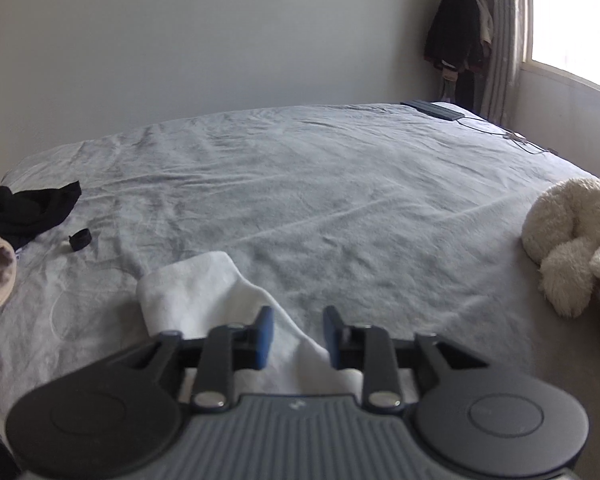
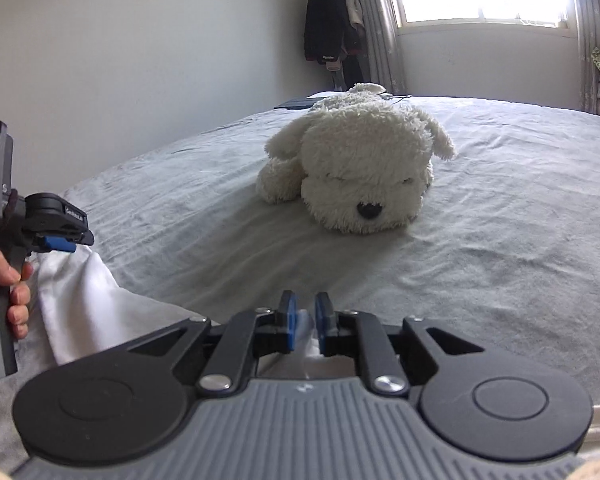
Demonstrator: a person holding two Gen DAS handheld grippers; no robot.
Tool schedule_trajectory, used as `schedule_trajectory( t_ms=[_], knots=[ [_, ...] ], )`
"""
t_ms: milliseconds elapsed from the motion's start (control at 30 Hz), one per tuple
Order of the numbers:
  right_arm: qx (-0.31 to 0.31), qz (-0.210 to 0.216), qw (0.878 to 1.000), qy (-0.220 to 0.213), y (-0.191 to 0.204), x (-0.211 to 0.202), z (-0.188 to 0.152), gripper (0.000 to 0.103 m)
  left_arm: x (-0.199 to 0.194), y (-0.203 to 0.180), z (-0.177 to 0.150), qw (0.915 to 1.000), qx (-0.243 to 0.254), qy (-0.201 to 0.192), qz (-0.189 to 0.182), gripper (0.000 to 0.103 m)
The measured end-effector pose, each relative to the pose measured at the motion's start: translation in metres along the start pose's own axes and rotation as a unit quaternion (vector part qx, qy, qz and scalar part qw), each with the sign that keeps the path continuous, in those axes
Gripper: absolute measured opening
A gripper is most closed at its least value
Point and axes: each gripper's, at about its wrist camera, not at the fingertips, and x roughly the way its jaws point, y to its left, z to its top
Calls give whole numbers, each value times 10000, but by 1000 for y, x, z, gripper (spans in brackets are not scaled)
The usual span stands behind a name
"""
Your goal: Fold clothes
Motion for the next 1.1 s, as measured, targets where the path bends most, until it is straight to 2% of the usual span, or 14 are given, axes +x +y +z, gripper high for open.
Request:
schedule_trajectory(
  t_ms=[67,100,267,333,433,533,600,667,700,767,967,1100],
  knots=[
    [55,-3,10000,-31,-4,-6,3,35,-16,-5,-6,9994,186,-62,-293,52],
    [69,69,9999,-28,-6,-9,5,37,-23,-7,-9,9987,277,-67,-412,52],
    [-145,808,9965,122,1,-21,10,37,-59,-16,-33,9915,782,-133,-1031,51],
    [-333,1137,9926,256,7,-24,11,37,-67,-21,-45,9848,1106,-84,-1340,41],
    [-638,1396,9866,559,19,-19,5,37,-71,-28,-63,9723,1636,41,-1668,35],
    [-929,1480,9806,885,32,-9,-5,37,-63,-27,-74,9690,1962,87,-1499,33],
    [-1056,1447,9784,1026,40,-2,-10,37,-60,-24,-76,9715,2091,-38,-1114,33],
    [-1055,1334,9801,1023,45,6,-14,38,-57,-20,-74,9738,2151,-146,-728,43],
    [-1027,1300,9812,991,47,8,-15,38,-55,-18,-72,9752,2114,-135,-648,46],
    [-1029,1143,9840,900,51,13,-16,39,-55,-20,-69,9758,2129,-210,-457,47],
    [-817,1201,9862,800,41,11,-13,39,-63,-16,-61,9827,1779,-291,-427,50],
    [-868,1199,9863,725,41,5,-11,39,-73,-8,-56,9853,1517,-638,-451,49]
  ],
)
